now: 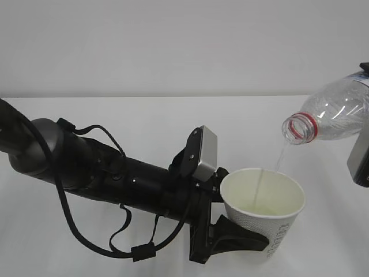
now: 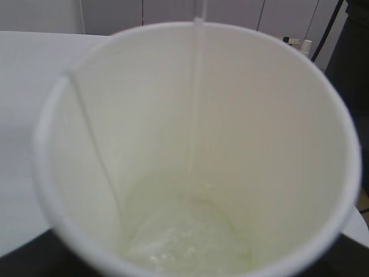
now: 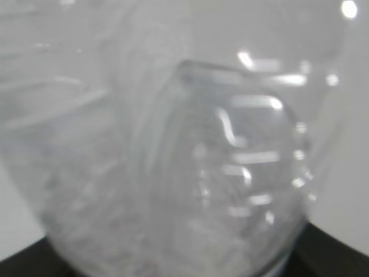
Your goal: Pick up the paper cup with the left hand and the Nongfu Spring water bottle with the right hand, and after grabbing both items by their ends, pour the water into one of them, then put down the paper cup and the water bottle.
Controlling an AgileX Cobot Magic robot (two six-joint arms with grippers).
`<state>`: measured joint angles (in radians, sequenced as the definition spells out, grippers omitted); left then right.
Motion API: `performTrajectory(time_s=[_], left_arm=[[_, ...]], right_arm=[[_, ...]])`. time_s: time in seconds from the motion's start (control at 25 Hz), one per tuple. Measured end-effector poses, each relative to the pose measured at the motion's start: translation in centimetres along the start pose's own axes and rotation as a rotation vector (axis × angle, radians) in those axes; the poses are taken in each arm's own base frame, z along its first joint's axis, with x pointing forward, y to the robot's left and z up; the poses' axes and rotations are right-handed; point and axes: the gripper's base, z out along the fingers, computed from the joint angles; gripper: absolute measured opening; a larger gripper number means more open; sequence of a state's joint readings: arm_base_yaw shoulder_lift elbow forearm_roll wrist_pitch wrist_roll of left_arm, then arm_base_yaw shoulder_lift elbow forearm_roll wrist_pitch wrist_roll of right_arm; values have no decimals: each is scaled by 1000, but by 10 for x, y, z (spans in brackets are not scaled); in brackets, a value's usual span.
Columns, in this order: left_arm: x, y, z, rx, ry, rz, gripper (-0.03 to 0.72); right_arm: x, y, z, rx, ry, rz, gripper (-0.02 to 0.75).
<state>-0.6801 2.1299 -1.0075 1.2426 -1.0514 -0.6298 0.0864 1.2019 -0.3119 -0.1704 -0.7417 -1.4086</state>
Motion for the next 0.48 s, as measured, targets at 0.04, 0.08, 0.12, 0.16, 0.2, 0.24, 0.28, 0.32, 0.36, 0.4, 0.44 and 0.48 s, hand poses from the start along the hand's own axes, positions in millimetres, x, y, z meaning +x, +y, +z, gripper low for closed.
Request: performTrajectory(time_s=[0.04,0.08,0.12,0.16,0.2,0.24,0.28,0.32,0.36,0.4,0.44,0.48], left_arm=[[0,0,0,0,0,0,529],[0,0,0,0,0,0,529],[0,0,0,0,0,0,529],[0,0,0,0,0,0,529],[0,0,0,0,0,0,529],[0,0,0,0,0,0,529],[0,0,0,0,0,0,529],[0,0,0,0,0,0,529],[0,0,0,0,0,0,529],[0,0,0,0,0,0,529],[0,0,0,0,0,0,529],[0,0,0,0,0,0,529]], right_arm=[[0,0,0,0,0,0,449],[0,0,0,0,0,0,449],[0,0,0,0,0,0,449],[0,0,0,0,0,0,449],[0,0,0,0,0,0,449],[0,0,0,0,0,0,449],[0,0,0,0,0,0,449],[0,0,0,0,0,0,449],[0,0,0,0,0,0,449],[0,0,0,0,0,0,449],[0,0,0,0,0,0,449],[0,0,0,0,0,0,449]])
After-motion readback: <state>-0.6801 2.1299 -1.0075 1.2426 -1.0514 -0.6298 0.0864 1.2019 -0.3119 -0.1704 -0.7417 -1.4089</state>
